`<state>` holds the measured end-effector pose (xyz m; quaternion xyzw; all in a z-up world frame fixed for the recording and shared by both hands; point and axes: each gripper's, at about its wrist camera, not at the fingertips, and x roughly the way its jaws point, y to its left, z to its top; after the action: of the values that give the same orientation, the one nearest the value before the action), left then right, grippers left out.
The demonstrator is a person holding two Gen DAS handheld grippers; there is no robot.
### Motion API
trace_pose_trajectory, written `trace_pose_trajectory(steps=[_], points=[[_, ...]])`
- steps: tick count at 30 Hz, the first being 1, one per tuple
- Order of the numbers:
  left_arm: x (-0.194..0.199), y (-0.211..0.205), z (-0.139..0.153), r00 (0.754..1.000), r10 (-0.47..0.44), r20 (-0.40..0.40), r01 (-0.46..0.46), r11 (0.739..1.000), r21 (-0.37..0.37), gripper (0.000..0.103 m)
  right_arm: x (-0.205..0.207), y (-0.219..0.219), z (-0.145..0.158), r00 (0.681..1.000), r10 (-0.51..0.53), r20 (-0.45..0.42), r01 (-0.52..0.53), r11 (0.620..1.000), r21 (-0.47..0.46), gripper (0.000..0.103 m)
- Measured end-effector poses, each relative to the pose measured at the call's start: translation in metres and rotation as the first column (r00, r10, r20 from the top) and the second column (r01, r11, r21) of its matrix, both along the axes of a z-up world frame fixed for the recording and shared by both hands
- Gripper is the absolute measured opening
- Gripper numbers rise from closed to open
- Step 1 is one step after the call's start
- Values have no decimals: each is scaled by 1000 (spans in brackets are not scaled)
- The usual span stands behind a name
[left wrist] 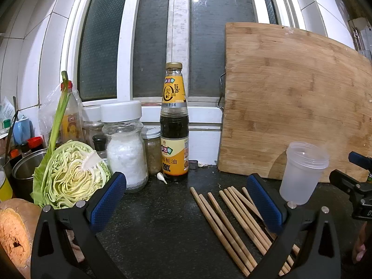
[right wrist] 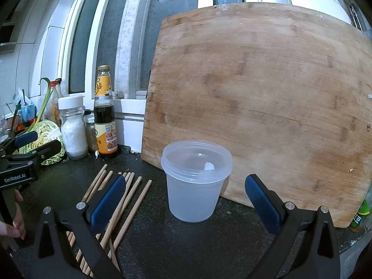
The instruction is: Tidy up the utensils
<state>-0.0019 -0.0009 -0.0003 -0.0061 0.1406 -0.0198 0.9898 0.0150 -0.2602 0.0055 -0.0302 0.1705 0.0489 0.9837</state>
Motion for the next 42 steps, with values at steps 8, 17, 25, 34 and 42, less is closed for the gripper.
trace_pose_trajectory(steps=[8, 17, 25, 34, 42], points=[[0, 0, 0, 1000, 1, 0, -1, 1000, 1, 103, 0, 0, 0, 1000, -1, 0, 1, 1000, 0, 103], [1, 0, 0, 1000, 16, -7, -16, 1000, 1, 103, -1, 0, 0, 1000, -1, -1, 1, 1000, 0, 103], [2, 2, -1, 1000, 29, -7, -29, 1000, -2, 103, 0, 0, 0, 1000, -1, 0, 1, 1000, 0, 103], [3, 3, -1, 1000, 23, -18, -24, 1000, -6, 103, 0, 1, -1, 1000, 0, -7, 0, 1000, -9, 103], [-4, 3, 1, 999, 32, 15, -32, 999, -14, 103, -4, 3, -1, 1000, 14, -4, -14, 1000, -11, 103]])
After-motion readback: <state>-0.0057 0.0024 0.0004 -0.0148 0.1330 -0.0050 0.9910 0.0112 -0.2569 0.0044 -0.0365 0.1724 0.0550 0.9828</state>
